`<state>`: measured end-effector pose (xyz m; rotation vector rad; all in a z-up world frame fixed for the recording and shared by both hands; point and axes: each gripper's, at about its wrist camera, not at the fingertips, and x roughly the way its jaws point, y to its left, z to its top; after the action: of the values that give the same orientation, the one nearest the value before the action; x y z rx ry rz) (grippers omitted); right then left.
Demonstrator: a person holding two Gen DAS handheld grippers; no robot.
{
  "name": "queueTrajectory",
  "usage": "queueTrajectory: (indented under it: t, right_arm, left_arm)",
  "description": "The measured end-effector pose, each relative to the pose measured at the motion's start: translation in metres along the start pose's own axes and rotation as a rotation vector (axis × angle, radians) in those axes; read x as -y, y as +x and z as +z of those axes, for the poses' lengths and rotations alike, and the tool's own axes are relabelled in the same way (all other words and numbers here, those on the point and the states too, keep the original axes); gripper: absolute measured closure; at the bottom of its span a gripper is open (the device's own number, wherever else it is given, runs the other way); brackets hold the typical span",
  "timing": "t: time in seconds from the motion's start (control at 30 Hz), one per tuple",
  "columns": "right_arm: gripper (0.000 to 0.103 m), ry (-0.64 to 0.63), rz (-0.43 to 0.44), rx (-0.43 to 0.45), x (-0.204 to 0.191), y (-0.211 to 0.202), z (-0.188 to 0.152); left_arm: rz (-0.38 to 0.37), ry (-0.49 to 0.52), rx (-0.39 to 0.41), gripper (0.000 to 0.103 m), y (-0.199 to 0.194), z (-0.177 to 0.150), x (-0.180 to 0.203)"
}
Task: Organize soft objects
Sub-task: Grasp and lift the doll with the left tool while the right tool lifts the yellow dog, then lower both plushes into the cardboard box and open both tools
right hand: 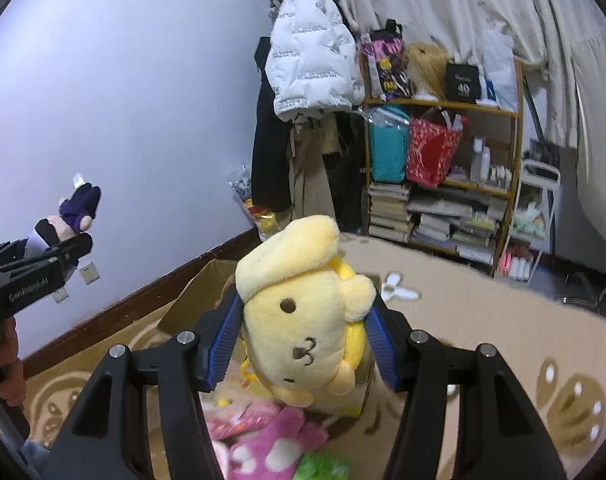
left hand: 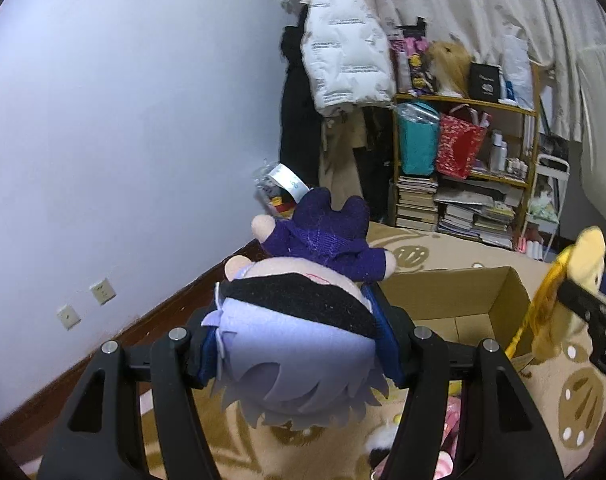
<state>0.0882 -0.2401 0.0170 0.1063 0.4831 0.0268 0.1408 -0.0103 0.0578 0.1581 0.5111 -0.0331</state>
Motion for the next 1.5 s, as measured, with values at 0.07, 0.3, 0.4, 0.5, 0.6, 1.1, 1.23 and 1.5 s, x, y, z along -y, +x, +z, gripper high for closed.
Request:
queueTrajectory:
  t: [0.07, 0.3, 0.4, 0.5, 0.6, 1.1, 1.23, 1.5]
  right_arm:
    - [0.041, -0.027, -0.006, 0.002, 0.002, 0.009, 0.006]
    - [0.04, -0.106, -0.025, 0.006, 0.004, 0.034, 0.011]
    - [0.04, -0.1, -0.021, -0.008, 0.006, 0.043, 0.008]
    - [0.04, -0.094, -0.024, -0.018, 0.01, 0.049, 0.0]
    - [0.04, -0.068, -0.021, -0.038, 0.017, 0.056, -0.007]
    - [0.035, -0.047, 0.011, -0.072, 0.025, 0.072, -0.019]
    - [0.018, -0.057, 0.025, -0.067, 0.024, 0.071, -0.018]
    - [0.0, -0.045, -0.009, -0.044, 0.023, 0.053, -0.013]
  left_arm:
    - [-0.011, 0.018, 0.013, 0.041, 0.006, 0.002, 0.008]
    - [-0.083, 0.049, 0.026, 0.041, 0.035, -0.004, 0.041]
    - [-0.115, 0.072, 0.01, 0.041, 0.045, -0.009, 0.056]
    - [-0.137, 0.103, -0.007, 0.04, 0.053, -0.017, 0.069]
    - [-0.142, 0.118, -0.032, 0.04, 0.061, -0.026, 0.077]
    - [-0.104, 0.182, -0.088, 0.03, 0.082, -0.054, 0.095]
    - [-0.053, 0.161, -0.054, 0.007, 0.077, -0.053, 0.088]
    - [-0.016, 0.113, -0.075, 0.0, 0.069, -0.049, 0.063]
